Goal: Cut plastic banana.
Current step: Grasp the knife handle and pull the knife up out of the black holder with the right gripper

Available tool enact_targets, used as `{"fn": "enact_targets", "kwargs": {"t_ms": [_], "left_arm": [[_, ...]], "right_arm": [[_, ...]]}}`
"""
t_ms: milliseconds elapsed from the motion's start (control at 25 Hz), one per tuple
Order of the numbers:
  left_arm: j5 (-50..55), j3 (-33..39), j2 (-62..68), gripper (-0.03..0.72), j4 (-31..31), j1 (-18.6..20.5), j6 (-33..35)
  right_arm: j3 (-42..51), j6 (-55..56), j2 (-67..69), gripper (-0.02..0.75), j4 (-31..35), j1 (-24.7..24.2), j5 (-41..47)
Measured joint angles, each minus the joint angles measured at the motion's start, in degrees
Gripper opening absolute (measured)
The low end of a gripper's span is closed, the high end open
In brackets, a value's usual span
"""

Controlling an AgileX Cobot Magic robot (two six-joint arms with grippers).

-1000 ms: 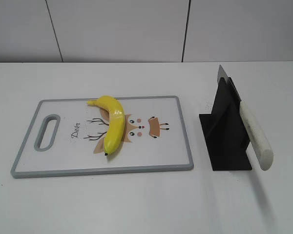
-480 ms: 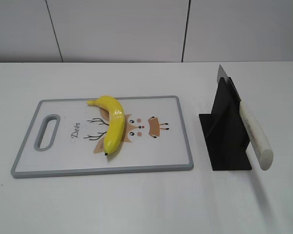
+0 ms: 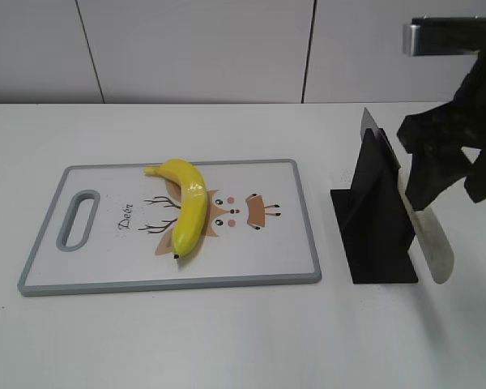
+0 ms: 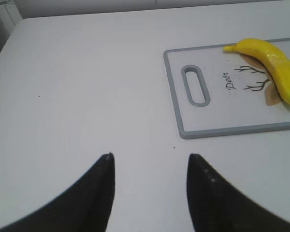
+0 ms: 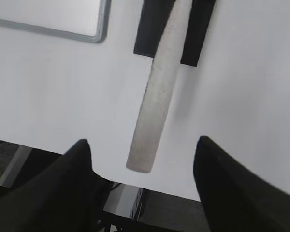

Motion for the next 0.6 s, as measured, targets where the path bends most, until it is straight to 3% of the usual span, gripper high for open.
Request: {"fn": "enact_targets", "kwargs": {"t_ms": [480, 600], "left_arm": [[0.0, 0.0, 0.0, 0.448, 0.0, 0.0, 0.0], [0.0, 0.0, 0.0, 0.448, 0.0, 0.0, 0.0]], "right_arm": [[0.0, 6.4, 12.6, 0.504, -1.1, 0.0, -3.9], [0.0, 7.3, 14.1, 0.463, -1.0, 0.0, -3.8]]}}
